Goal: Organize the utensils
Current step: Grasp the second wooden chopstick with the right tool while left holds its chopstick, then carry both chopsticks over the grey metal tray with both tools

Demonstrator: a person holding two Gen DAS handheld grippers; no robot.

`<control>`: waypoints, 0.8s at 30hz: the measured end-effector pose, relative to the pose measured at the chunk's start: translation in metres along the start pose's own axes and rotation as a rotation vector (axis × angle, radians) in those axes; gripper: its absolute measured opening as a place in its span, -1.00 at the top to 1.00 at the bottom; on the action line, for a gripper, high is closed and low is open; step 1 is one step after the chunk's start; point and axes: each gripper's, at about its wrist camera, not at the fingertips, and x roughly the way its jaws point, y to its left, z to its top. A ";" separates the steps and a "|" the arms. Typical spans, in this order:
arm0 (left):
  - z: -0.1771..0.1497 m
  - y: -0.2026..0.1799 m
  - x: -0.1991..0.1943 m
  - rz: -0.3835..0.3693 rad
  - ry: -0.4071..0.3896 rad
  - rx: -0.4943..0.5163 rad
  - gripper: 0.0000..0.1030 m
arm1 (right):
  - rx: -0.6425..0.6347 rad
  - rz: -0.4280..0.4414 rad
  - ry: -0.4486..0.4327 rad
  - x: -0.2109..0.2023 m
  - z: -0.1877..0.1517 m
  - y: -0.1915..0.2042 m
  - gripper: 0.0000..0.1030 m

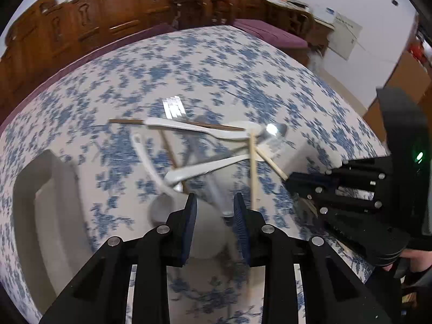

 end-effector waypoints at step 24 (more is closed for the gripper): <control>0.001 -0.037 0.041 0.043 0.093 0.090 0.91 | 0.035 0.047 -0.147 -0.070 -0.007 -0.018 0.88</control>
